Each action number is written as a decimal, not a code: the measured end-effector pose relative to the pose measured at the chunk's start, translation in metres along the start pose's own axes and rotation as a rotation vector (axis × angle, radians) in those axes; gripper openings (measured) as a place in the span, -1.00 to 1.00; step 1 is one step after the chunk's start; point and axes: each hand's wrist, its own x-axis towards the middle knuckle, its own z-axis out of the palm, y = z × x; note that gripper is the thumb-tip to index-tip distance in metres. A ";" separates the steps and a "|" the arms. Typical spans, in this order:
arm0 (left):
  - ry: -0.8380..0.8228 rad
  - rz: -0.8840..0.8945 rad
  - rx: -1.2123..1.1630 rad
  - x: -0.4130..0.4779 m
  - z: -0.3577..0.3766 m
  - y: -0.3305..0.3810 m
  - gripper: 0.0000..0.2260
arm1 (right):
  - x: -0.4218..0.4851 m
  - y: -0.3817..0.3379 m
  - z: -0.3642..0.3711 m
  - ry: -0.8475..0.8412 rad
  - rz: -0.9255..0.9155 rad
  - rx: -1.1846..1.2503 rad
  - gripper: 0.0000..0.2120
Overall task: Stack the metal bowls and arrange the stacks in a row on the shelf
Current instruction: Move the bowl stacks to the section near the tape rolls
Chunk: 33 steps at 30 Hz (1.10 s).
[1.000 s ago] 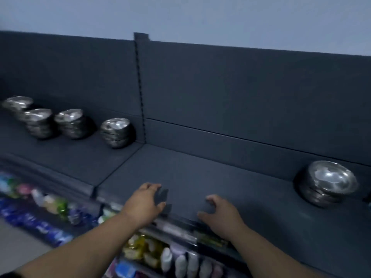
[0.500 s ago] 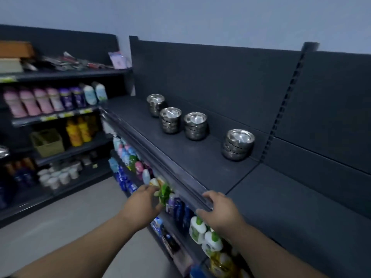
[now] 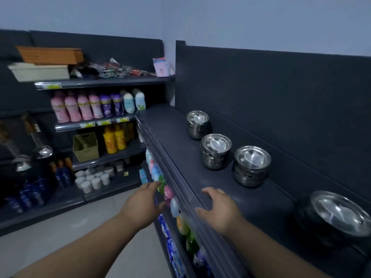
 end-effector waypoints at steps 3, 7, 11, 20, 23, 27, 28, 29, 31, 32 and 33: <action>0.012 -0.029 -0.006 0.045 -0.008 -0.029 -0.40 | 0.054 -0.017 0.008 -0.010 -0.016 -0.019 -0.42; 0.023 -0.038 0.006 0.111 -0.020 -0.074 -0.39 | 0.125 -0.044 0.025 0.009 -0.024 -0.011 -0.40; 0.022 0.028 0.050 0.193 -0.035 -0.124 -0.42 | 0.201 -0.074 0.046 0.053 0.019 0.017 -0.35; -0.032 0.309 0.227 0.383 -0.085 -0.165 -0.31 | 0.333 -0.110 0.054 0.330 0.292 0.136 0.01; -0.058 0.374 0.231 0.428 -0.079 -0.155 -0.26 | 0.359 -0.104 0.047 0.454 0.393 0.152 0.09; -0.105 0.477 0.192 0.475 -0.055 -0.133 -0.21 | 0.383 -0.087 0.040 0.591 0.480 0.261 0.20; -0.128 0.487 0.169 0.486 -0.049 -0.125 -0.20 | 0.389 -0.082 0.038 0.606 0.493 0.285 0.22; -0.152 0.493 0.145 0.495 -0.043 -0.118 -0.19 | 0.394 -0.076 0.036 0.618 0.501 0.307 0.24; -0.212 0.500 0.093 0.512 -0.035 -0.101 -0.17 | 0.402 -0.065 0.032 0.628 0.521 0.354 0.27; -0.240 0.498 0.050 0.519 -0.032 -0.092 -0.17 | 0.406 -0.061 0.030 0.629 0.530 0.383 0.26; -0.266 0.492 -0.008 0.527 -0.029 -0.083 -0.17 | 0.409 -0.057 0.029 0.631 0.534 0.413 0.25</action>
